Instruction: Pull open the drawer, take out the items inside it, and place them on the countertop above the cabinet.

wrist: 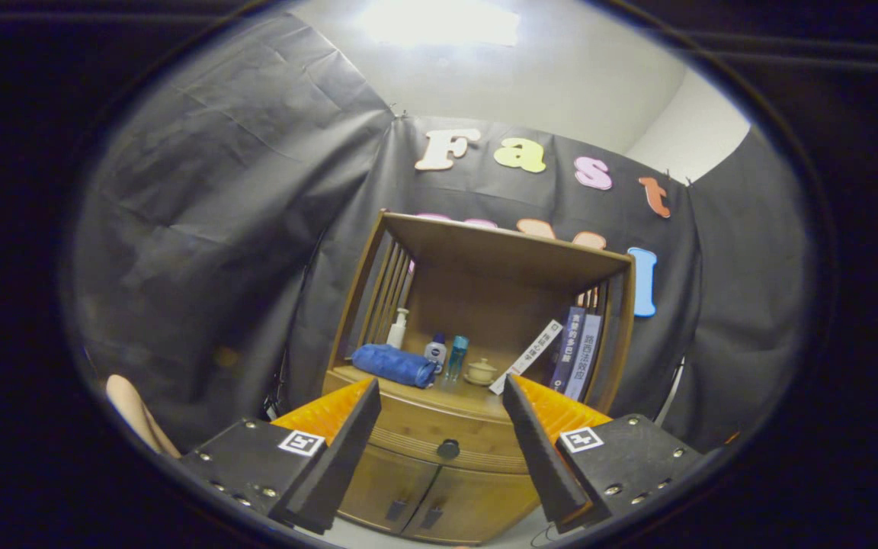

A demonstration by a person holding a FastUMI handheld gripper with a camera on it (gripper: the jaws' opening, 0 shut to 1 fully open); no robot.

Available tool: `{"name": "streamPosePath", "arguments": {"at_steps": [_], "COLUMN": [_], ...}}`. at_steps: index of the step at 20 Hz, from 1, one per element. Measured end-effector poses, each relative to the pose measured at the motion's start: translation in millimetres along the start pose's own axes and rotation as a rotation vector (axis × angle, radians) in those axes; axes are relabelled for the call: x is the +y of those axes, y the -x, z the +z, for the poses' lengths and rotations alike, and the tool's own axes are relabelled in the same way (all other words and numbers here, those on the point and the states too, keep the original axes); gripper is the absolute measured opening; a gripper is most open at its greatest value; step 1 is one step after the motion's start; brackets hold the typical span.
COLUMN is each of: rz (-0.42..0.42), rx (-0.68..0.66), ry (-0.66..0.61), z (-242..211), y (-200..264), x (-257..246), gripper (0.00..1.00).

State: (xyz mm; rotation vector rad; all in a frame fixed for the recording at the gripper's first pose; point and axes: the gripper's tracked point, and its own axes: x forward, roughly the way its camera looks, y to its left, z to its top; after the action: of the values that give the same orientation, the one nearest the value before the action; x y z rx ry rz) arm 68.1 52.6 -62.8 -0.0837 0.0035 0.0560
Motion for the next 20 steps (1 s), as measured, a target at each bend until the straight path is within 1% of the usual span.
{"name": "streamPosePath", "arguments": {"at_steps": [3, 10, 13, 17, 20], "rz": [0.002, 0.000, -0.012, -0.014, -0.042], "rx": [0.041, 0.170, 0.219, 0.298, 0.362], "ry": [-0.005, -0.012, -0.022, -0.026, -0.019], "z": [-27.6, -115.2, -145.4, -187.4, -219.6], "y": [-30.0, -96.3, -123.6, -154.2, -170.5], "x": [1.4, 0.0, -4.4, -3.5, -10.4], "gripper": [0.96, 0.97, 0.97, 0.97, 0.96]}}
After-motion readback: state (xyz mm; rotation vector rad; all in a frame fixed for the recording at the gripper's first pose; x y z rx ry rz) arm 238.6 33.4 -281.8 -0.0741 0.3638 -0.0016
